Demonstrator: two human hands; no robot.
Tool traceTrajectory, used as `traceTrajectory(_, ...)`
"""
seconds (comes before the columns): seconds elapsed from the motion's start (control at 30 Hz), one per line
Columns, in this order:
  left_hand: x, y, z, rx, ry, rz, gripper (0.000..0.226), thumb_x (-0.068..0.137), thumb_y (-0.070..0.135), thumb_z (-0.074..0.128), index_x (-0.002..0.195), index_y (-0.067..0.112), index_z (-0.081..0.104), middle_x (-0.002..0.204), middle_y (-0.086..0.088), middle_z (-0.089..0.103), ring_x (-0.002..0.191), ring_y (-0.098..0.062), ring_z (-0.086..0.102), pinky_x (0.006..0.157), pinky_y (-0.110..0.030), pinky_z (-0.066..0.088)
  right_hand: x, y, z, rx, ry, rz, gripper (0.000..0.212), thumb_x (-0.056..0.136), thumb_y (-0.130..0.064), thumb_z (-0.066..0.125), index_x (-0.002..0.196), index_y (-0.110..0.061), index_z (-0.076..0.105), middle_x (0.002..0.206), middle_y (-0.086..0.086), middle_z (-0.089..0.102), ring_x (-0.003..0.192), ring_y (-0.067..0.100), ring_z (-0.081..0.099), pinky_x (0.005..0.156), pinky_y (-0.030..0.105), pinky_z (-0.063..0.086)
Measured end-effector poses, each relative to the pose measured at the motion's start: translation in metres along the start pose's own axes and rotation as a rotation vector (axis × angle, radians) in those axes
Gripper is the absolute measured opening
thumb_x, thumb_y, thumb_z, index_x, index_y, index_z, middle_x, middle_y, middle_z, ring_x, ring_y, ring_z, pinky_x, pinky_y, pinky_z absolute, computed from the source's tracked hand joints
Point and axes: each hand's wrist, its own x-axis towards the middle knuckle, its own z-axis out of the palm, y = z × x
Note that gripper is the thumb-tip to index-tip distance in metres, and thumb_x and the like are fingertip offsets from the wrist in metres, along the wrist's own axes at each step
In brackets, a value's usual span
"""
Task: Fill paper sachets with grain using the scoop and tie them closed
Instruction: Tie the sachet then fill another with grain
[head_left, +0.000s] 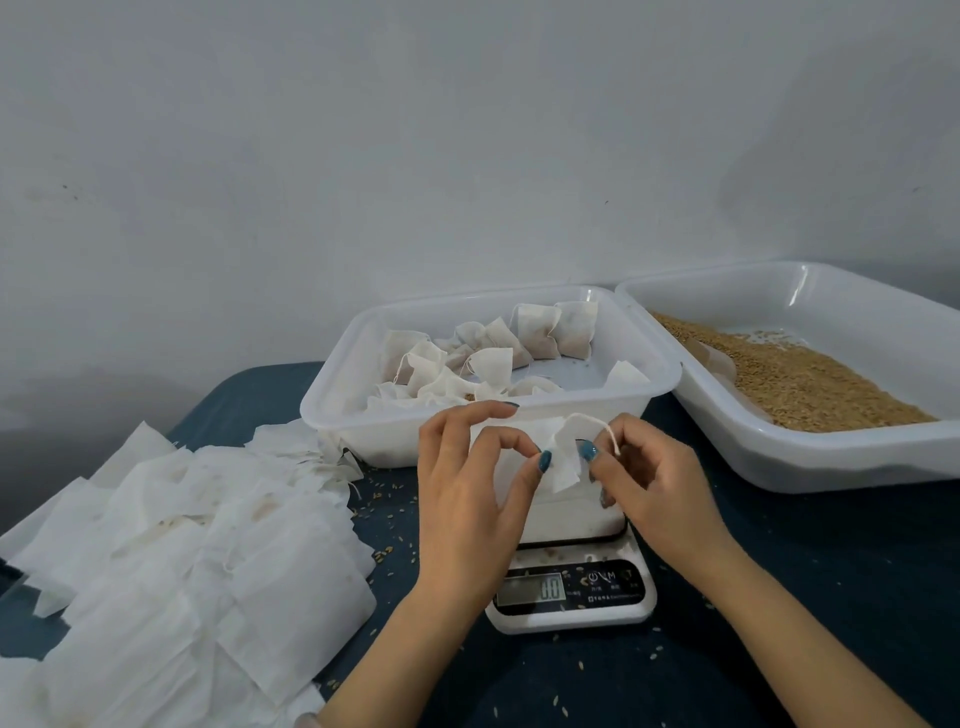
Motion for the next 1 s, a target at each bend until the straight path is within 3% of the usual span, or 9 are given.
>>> traceTrajectory(0.07,0.0,0.0,0.0,-0.018,-0.014,-0.045,0.015,0.092,0.04,0.06,0.094,0.026,0.065,0.125,0.011,0.054,0.125,-0.01,0.036,0.105,-0.018,0.028,-0.003,-0.004,-0.002,-0.161,0.148,-0.263,0.015,0.088,-0.031,0.06,0.079,-0.022,0.054,0.072,-0.011,0.054,0.057,0.009,0.053,0.052,0.018,0.042)
traceTrajectory(0.13,0.0,-0.001,0.0,-0.051,-0.031,-0.096,0.008,0.092,0.034,0.065,0.094,0.026,0.065,0.125,0.012,0.053,0.126,-0.008,0.035,0.104,-0.02,0.03,-0.005,-0.004,-0.004,-0.266,0.21,-0.434,0.019,0.085,-0.034,0.064,0.086,-0.016,0.057,0.089,-0.009,0.052,0.056,0.005,0.05,0.051,0.016,0.04)
traceTrajectory(0.33,-0.001,0.0,0.001,-0.139,-0.065,-0.155,0.007,0.091,0.025,0.068,0.092,0.03,0.064,0.122,0.014,0.053,0.125,-0.002,0.035,0.102,-0.016,0.03,-0.007,0.001,-0.001,-0.462,0.033,-0.493,0.045,0.083,-0.056,0.071,0.104,-0.017,0.069,0.114,-0.009,0.059,0.063,0.0,0.055,0.057,0.018,0.049)
traceTrajectory(0.53,0.0,0.004,-0.001,-0.2,-0.135,-0.161,0.001,0.094,0.031,0.061,0.094,0.03,0.061,0.122,0.02,0.056,0.124,-0.002,0.041,0.099,-0.012,0.031,-0.006,0.002,0.003,-0.432,0.008,-0.511,0.033,0.09,-0.047,0.067,0.092,-0.014,0.073,0.096,-0.011,0.068,0.066,0.0,0.057,0.058,0.024,0.052)
traceTrajectory(0.63,-0.002,0.008,-0.002,-0.258,-0.203,-0.168,0.021,0.097,0.05,0.044,0.096,0.031,0.054,0.121,0.024,0.06,0.118,-0.002,0.053,0.094,-0.02,0.041,-0.007,0.002,0.005,-0.403,-0.011,-0.497,0.03,0.091,-0.044,0.067,0.087,-0.016,0.072,0.08,-0.014,0.063,0.065,-0.008,0.046,0.057,0.015,0.045)
traceTrajectory(0.73,-0.005,0.01,-0.002,-0.277,-0.258,-0.206,0.032,0.1,0.06,0.026,0.1,0.037,0.048,0.086,0.03,0.062,0.077,0.006,0.058,0.064,-0.014,0.039,-0.006,0.003,0.006,-0.372,-0.009,-0.483,0.024,0.091,-0.041,0.067,0.086,-0.018,0.072,0.076,-0.023,0.055,0.066,-0.014,0.043,0.063,0.005,0.033)
traceTrajectory(0.8,-0.006,0.012,-0.003,-0.234,-0.259,-0.217,0.031,0.096,0.061,0.021,0.091,0.037,0.04,0.062,0.012,0.053,0.056,-0.005,0.049,0.05,-0.023,0.03,-0.005,0.003,0.006,-0.343,-0.004,-0.479,0.023,0.09,-0.041,0.067,0.086,-0.019,0.072,0.077,-0.027,0.049,0.067,-0.015,0.045,0.064,0.003,0.032)
traceTrajectory(0.9,-0.006,0.011,-0.005,-0.172,-0.266,-0.203,0.037,0.094,0.066,0.014,0.086,0.034,0.033,0.057,0.008,0.043,0.054,-0.009,0.045,0.048,-0.026,0.023,-0.006,0.003,0.007,-0.322,-0.018,-0.473,0.023,0.09,-0.04,0.067,0.086,-0.018,0.073,0.078,-0.028,0.049,0.067,-0.015,0.045,0.065,0.002,0.031)
traceTrajectory(1.0,-0.005,0.008,-0.004,-0.071,-0.262,-0.167,0.03,0.095,0.061,0.018,0.085,0.036,0.031,0.061,0.009,0.044,0.059,-0.01,0.046,0.052,-0.029,0.026,-0.007,0.004,0.008,-0.281,-0.035,-0.445,0.025,0.09,-0.039,0.065,0.089,-0.017,0.076,0.078,-0.026,0.055,0.067,-0.011,0.05,0.065,0.004,0.034)
